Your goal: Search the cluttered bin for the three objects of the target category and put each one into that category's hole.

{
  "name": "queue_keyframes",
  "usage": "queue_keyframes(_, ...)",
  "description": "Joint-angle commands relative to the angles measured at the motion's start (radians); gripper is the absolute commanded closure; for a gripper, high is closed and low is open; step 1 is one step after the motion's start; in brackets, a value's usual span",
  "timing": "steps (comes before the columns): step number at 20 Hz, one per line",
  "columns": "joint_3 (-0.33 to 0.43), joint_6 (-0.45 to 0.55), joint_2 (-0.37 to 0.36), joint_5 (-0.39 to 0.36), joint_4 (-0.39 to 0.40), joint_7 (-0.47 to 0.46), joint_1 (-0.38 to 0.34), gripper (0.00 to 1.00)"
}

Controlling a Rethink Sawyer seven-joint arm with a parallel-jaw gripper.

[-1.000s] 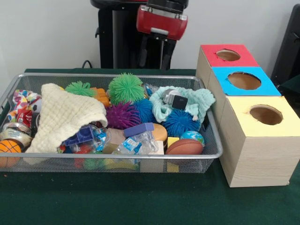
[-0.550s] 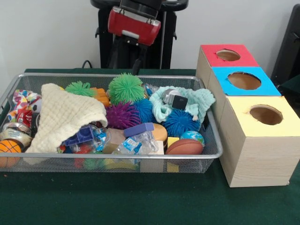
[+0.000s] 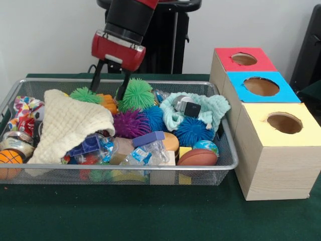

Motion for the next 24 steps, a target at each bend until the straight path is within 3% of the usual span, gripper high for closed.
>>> queue_keyframes(1,0.029,-0.118,0.125,-0.018,-0.037,0.154,-0.043,0.00)
queue_keyframes(8,0.065,-0.176,0.162,-0.061,-0.096,0.112,-0.113,0.00)
queue_keyframes(13,0.139,-0.247,0.247,-0.104,-0.133,0.137,-0.178,0.00)
queue_keyframes(23,0.245,-0.232,0.297,-0.187,-0.163,0.131,-0.251,0.00)
queue_keyframes(24,0.248,-0.230,0.295,-0.199,-0.165,0.126,-0.253,1.00)
